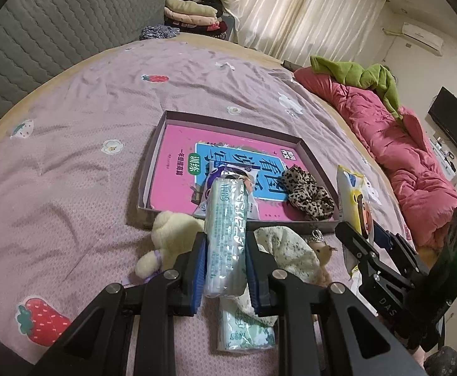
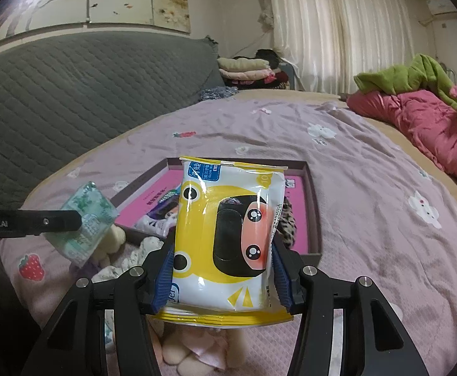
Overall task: Organize soft objects
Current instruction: 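Lift the yellow wipe pack and green tissue pack toward the box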
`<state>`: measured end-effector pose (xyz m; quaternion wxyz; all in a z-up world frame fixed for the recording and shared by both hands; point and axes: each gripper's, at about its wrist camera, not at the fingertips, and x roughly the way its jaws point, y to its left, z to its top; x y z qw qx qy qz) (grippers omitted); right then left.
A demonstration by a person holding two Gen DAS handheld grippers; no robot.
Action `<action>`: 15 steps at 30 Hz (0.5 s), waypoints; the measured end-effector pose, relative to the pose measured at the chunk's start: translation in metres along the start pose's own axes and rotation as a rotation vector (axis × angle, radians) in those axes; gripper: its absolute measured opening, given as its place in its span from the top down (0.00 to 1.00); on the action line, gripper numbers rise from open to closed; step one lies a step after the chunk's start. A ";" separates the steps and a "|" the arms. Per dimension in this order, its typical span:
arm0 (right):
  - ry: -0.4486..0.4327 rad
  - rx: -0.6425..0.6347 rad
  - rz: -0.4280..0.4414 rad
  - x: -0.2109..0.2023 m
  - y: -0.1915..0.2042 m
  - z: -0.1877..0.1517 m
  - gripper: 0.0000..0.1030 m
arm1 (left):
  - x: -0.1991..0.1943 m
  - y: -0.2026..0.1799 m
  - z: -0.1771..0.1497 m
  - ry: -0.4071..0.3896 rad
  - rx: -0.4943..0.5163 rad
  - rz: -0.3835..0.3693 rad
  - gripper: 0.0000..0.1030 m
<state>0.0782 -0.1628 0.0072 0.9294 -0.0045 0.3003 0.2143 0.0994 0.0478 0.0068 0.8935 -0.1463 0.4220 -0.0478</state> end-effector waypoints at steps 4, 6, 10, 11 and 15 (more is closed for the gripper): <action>-0.008 -0.006 0.008 0.007 0.002 0.003 0.47 | 0.005 0.001 0.003 0.000 -0.006 0.008 0.77; -0.007 -0.011 0.011 0.012 0.001 0.005 0.47 | 0.007 0.002 0.006 -0.002 -0.009 0.012 0.77; -0.015 -0.008 0.014 0.017 -0.001 0.007 0.47 | 0.010 0.001 0.011 -0.012 -0.007 0.015 0.77; -0.017 -0.005 0.015 0.018 -0.002 0.008 0.47 | 0.011 0.001 0.011 -0.014 -0.006 0.018 0.77; -0.022 0.000 0.015 0.021 -0.004 0.009 0.47 | 0.015 0.001 0.015 -0.017 -0.007 0.023 0.77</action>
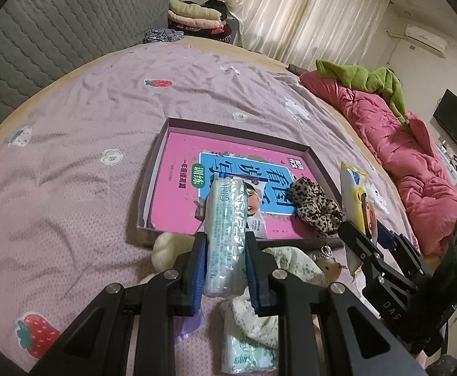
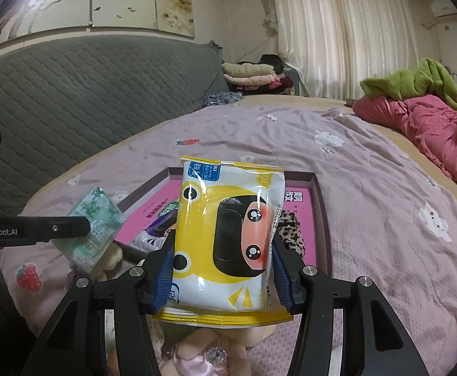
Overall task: Organize soft objects
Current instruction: 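Lift the yellow wipe pack and green tissue pack toward the box, then lower both held packs into the box beside the purple wipe pack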
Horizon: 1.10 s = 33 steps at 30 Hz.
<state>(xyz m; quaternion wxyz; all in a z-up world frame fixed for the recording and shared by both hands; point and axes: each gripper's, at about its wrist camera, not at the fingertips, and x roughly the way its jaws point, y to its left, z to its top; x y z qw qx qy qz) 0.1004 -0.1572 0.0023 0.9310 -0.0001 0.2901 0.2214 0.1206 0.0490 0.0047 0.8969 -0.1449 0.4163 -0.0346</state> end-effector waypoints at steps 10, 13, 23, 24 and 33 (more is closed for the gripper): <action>-0.004 0.000 0.001 0.014 -0.004 0.005 0.47 | 0.008 0.004 0.011 -0.015 -0.015 0.011 0.77; -0.008 0.002 0.005 0.020 -0.004 0.009 0.47 | 0.011 0.006 0.015 -0.019 -0.014 0.018 0.77; 0.010 -0.007 0.024 0.041 -0.004 0.014 0.46 | 0.022 0.006 0.027 -0.024 -0.005 0.028 0.77; 0.009 -0.010 0.023 0.042 -0.004 0.014 0.46 | 0.024 0.007 0.028 -0.025 -0.006 0.028 0.77; 0.018 -0.014 0.030 0.049 -0.005 0.014 0.46 | 0.050 0.017 0.043 -0.012 -0.043 0.032 0.78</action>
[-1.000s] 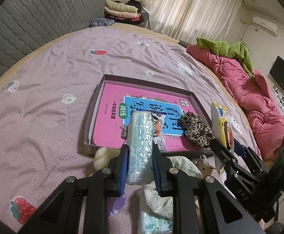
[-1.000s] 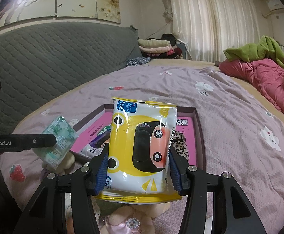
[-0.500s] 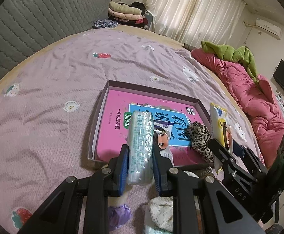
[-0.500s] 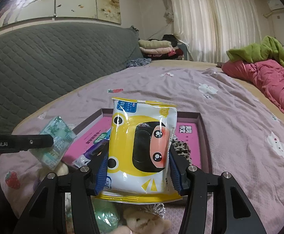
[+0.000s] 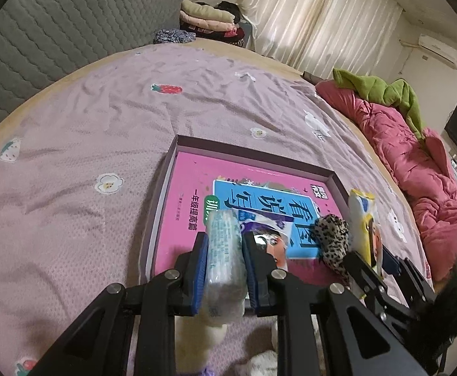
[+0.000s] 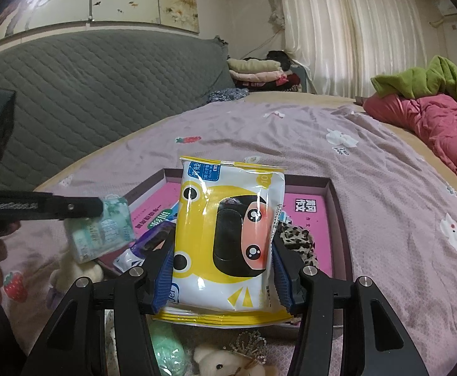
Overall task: Organize soft objects
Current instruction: 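Lower both held packs into the box beside the purple wipe pack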
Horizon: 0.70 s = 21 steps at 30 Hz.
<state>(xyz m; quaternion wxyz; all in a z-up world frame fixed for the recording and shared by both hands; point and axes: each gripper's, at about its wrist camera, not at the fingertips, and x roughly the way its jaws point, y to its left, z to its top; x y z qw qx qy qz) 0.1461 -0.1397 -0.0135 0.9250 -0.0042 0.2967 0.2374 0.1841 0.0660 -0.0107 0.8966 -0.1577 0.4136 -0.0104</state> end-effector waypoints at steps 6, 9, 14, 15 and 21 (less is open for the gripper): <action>0.010 0.003 0.003 0.005 -0.001 0.000 0.46 | 0.014 0.002 0.004 0.007 -0.001 0.012 0.79; 0.020 -0.001 0.004 0.007 0.000 -0.001 0.46 | 0.020 0.002 0.007 0.003 0.011 0.031 0.79; 0.036 -0.027 -0.002 0.011 0.004 -0.002 0.46 | 0.030 0.010 0.016 0.002 0.000 0.042 0.79; 0.041 -0.032 -0.001 0.013 0.004 -0.002 0.46 | 0.031 0.011 0.017 0.003 0.000 0.045 0.79; 0.074 -0.054 -0.004 0.023 0.007 -0.003 0.46 | 0.039 0.018 0.023 0.016 -0.021 0.052 0.79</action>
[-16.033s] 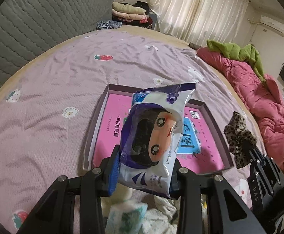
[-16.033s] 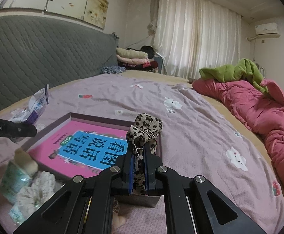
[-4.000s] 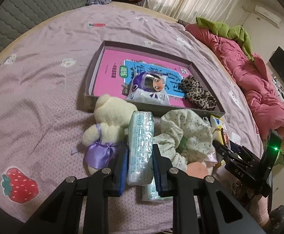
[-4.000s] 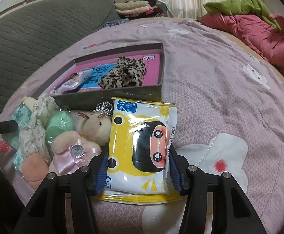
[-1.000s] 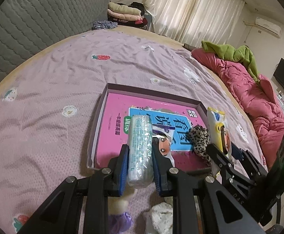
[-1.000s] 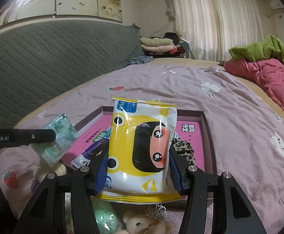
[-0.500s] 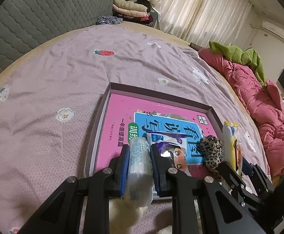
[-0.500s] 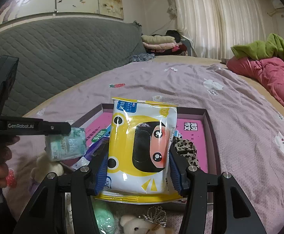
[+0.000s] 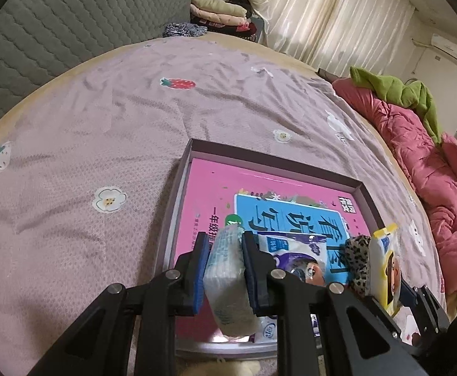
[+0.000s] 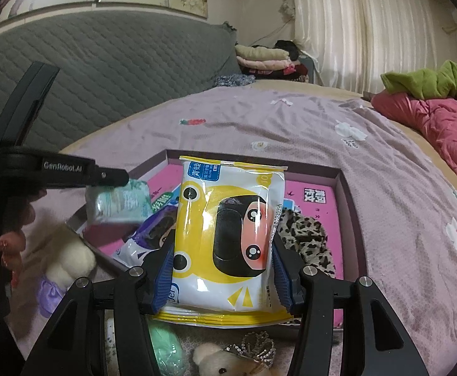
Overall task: Organize soft objects
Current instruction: 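Lower both held packs into the box beside the purple wipe pack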
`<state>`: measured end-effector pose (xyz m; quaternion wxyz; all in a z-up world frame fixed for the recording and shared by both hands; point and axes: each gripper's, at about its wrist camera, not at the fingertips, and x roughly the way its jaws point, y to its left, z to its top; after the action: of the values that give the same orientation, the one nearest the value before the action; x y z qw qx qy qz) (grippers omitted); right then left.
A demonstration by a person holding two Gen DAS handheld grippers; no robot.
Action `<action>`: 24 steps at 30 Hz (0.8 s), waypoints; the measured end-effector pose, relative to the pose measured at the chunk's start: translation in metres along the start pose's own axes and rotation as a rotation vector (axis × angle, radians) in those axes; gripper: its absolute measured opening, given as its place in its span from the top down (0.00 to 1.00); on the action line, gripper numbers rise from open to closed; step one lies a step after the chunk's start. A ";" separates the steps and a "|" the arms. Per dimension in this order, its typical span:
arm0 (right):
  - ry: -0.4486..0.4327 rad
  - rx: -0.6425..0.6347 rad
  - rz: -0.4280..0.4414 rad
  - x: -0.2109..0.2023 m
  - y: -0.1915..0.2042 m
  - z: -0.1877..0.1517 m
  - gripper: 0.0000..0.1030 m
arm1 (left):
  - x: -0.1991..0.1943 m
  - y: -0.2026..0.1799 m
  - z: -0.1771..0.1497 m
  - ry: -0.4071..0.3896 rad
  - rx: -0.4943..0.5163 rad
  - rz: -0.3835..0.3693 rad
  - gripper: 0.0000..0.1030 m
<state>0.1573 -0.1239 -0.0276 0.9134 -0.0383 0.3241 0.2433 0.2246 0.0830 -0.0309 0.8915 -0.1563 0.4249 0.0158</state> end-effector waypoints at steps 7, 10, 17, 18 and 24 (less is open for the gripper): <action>0.010 0.010 -0.019 0.004 -0.003 0.000 0.46 | 0.003 0.003 0.000 0.013 0.005 0.006 0.78; 0.016 0.012 -0.024 0.006 -0.003 0.000 0.46 | 0.005 0.004 -0.003 0.018 0.011 0.008 0.78; 0.033 0.005 -0.025 0.011 -0.003 0.001 0.46 | 0.011 0.003 -0.008 0.049 0.029 0.029 0.78; 0.034 0.004 -0.024 0.012 -0.003 0.001 0.46 | 0.014 0.002 -0.009 0.063 0.037 0.037 0.78; 0.036 -0.009 -0.029 0.014 -0.002 0.002 0.45 | 0.014 -0.002 -0.017 0.053 0.053 0.045 0.78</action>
<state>0.1689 -0.1198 -0.0343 0.9107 -0.0516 0.3387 0.2308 0.2215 0.0745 -0.0513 0.8832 -0.1232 0.4520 0.0204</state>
